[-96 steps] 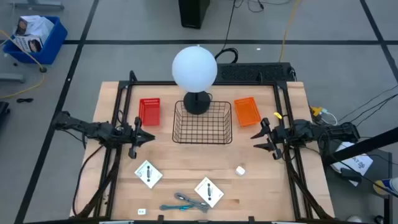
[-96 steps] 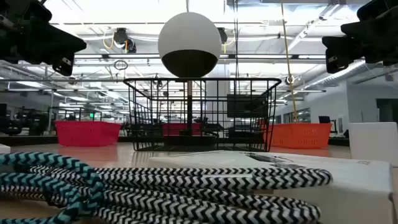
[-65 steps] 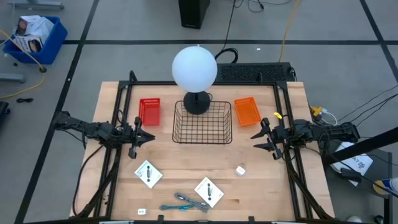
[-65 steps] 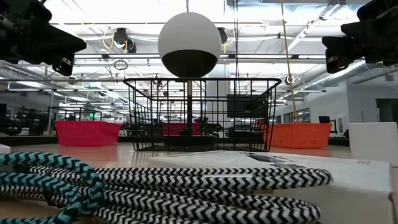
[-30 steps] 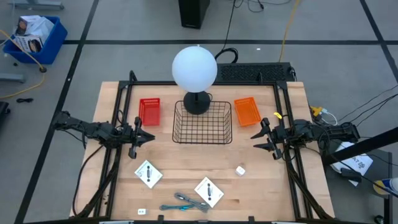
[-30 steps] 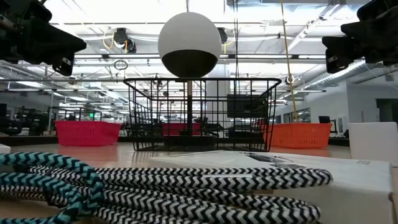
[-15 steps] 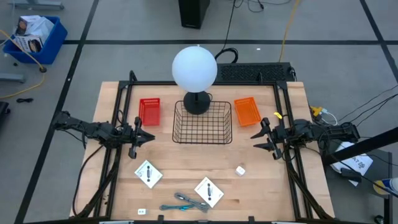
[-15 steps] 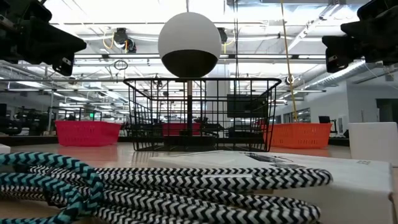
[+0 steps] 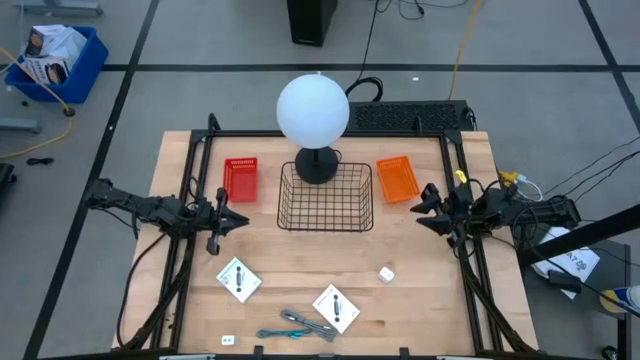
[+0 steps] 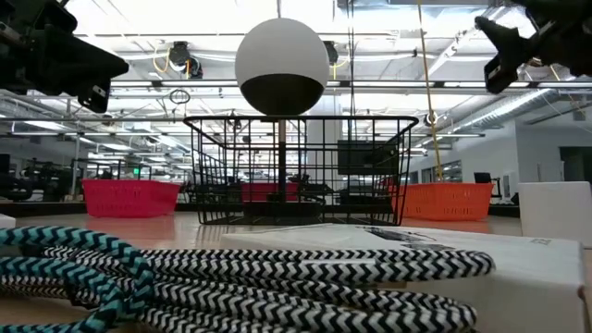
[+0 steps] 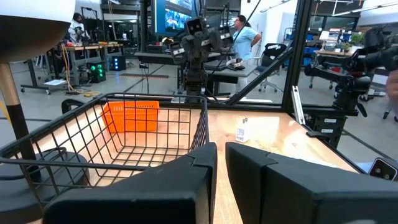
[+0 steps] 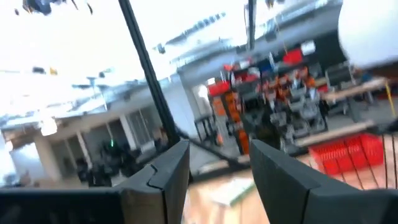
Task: Pick and place items into bin
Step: Put the white black USB cable into the red bin
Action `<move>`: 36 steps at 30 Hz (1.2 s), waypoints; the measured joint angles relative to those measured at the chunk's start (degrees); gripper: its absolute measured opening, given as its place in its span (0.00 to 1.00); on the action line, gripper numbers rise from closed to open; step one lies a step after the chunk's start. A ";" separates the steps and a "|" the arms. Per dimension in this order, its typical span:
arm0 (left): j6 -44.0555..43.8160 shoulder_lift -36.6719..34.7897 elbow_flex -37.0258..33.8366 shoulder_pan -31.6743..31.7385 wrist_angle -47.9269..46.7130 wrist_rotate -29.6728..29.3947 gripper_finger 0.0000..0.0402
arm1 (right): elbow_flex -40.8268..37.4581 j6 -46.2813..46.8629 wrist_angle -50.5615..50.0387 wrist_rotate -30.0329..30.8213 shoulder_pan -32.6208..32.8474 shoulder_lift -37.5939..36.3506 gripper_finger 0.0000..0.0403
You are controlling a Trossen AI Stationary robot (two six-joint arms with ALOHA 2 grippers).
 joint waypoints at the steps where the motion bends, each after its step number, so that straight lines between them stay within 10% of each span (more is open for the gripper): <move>1: 0.00 0.01 0.00 -0.01 0.00 0.01 0.10 | 0.00 -0.26 1.61 0.03 -0.03 0.69 0.40; 16: 0.00 -0.01 0.00 -0.01 0.00 -0.01 0.10 | 5.39 -2.48 17.57 11.09 7.59 30.64 0.40; 36: -0.55 0.01 0.00 0.08 5.46 -0.56 0.10 | 58.97 -13.80 -11.47 11.05 14.96 89.18 0.40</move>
